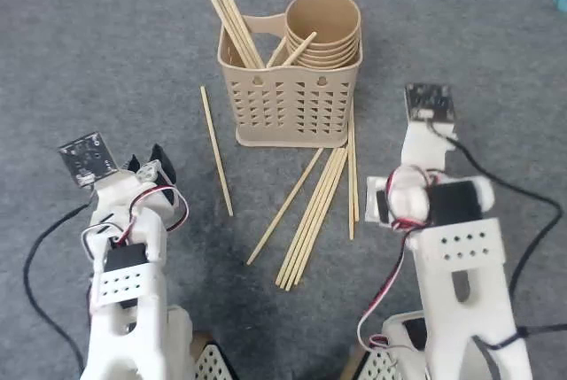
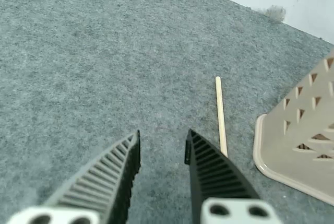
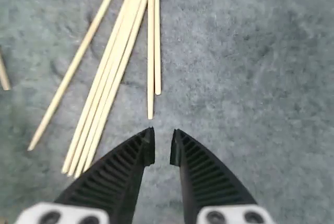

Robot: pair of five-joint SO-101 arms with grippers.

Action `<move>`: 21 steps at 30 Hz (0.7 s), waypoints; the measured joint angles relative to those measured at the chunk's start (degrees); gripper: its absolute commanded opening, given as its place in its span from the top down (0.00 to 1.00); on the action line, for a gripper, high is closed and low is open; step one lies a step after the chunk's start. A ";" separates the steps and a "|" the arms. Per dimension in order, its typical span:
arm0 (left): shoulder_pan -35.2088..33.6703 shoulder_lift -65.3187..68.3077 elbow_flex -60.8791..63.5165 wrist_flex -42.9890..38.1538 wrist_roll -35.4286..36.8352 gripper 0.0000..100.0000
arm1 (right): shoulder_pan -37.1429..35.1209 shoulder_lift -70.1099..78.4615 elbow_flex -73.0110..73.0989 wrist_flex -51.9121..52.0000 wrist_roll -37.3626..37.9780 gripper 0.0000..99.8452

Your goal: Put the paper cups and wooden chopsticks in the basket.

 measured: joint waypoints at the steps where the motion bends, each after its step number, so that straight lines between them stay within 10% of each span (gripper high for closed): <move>1: 0.00 0.00 0.00 0.00 0.00 0.86 | 0.44 -0.79 3.16 -2.64 0.00 0.94; 21: -0.09 26.64 -17.58 3.08 0.00 0.87 | 9.05 -6.24 39.03 -50.37 0.00 0.94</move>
